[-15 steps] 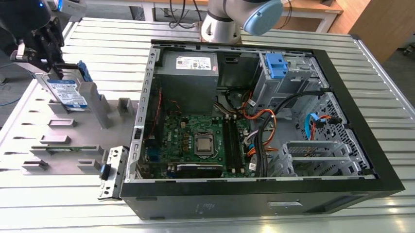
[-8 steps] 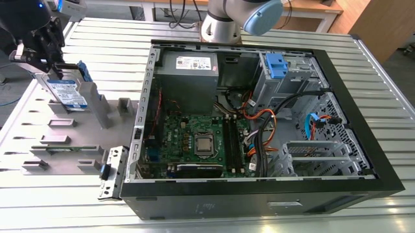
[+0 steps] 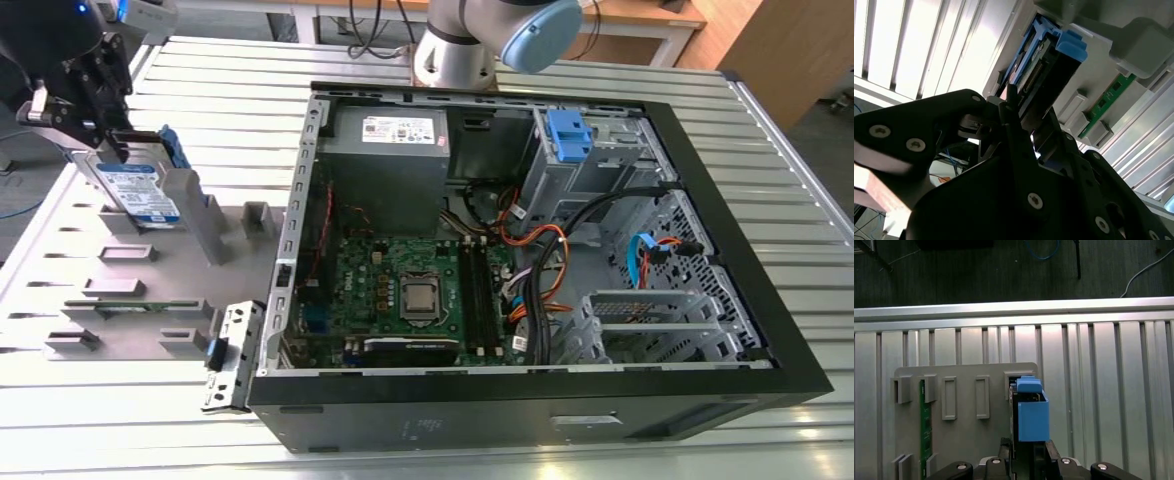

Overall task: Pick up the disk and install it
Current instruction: 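Pick up the disk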

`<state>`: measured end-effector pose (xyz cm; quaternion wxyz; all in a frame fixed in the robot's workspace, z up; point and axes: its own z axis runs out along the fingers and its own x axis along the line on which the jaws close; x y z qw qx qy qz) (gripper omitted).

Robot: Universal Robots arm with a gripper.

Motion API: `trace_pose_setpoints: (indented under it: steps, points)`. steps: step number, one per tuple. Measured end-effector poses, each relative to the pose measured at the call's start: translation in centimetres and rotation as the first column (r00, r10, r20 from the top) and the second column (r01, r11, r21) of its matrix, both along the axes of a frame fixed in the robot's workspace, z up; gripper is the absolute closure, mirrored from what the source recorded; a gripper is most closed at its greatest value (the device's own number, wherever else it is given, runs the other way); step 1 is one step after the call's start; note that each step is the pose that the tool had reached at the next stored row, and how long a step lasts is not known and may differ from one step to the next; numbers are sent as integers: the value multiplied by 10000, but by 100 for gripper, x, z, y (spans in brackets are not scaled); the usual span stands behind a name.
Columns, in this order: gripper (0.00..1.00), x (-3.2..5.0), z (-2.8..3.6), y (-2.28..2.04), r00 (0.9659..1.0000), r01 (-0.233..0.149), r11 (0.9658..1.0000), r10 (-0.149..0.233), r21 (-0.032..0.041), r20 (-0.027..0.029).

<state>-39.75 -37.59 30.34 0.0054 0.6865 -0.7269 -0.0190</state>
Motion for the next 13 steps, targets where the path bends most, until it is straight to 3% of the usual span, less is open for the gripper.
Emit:
trace_pose_setpoints:
  steps: [13]
  points:
    - [62, -2, -25, -5, 10000, 53, 10000, -53, -22, 56]
